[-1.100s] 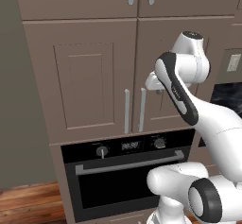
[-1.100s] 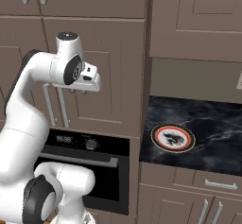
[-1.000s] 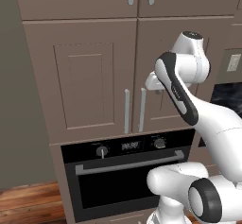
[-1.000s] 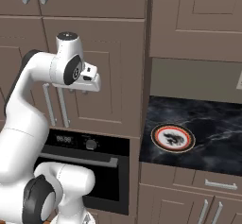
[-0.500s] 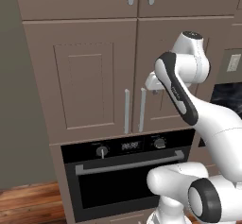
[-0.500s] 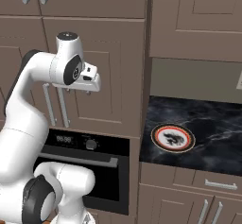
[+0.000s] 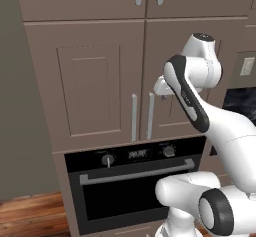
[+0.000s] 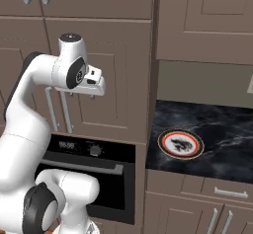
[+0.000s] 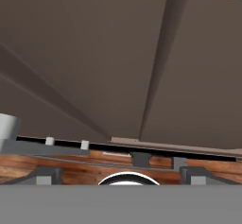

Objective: Take the baked cake out of the oven and place it on the plate for cooling. Then close the oven door.

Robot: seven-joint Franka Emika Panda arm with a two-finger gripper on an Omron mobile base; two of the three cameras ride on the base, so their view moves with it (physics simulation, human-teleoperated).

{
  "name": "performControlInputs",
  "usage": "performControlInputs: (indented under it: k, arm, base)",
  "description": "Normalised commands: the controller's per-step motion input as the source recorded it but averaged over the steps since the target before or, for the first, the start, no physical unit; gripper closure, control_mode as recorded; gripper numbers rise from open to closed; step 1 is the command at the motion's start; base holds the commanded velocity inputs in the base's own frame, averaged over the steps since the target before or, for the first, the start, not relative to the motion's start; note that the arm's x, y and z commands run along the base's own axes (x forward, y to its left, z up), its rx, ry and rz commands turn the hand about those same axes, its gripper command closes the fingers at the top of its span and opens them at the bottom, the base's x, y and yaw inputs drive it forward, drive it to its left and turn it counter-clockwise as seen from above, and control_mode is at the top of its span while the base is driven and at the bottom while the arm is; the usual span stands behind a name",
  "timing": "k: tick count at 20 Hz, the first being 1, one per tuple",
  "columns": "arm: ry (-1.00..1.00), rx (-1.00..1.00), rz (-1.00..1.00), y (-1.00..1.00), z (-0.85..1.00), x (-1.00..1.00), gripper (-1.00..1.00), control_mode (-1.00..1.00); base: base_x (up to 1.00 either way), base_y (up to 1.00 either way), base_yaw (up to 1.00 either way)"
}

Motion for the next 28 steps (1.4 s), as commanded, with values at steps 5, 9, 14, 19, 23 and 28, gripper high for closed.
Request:
performControlInputs:
  k: [5, 9, 14, 19, 23, 28]
  arm:
    - [0.0, 0.0, 0.0, 0.0, 0.0, 0.0, -1.0, 1.0]
    - [0.0, 0.0, 0.0, 0.0, 0.0, 0.0, -1.0, 1.0]
    - [0.0, 0.0, 0.0, 0.0, 0.0, 0.0, -1.0, 1.0]
    - [0.0, 0.0, 0.0, 0.0, 0.0, 0.0, -1.0, 1.0]
    - [0.0, 0.0, 0.0, 0.0, 0.0, 0.0, -1.0, 1.0]
    - [0.0, 0.0, 0.0, 0.0, 0.0, 0.0, -1.0, 1.0]
  base:
    - [-0.55, -0.12, 0.0]
    - [-0.65, -0.22, -0.03]
    - [-0.31, -0.38, -0.04]
    - [-0.05, -0.59, 0.0]
    - [-0.01, -0.65, 0.0]
    - [0.0, -0.6, 0.0]
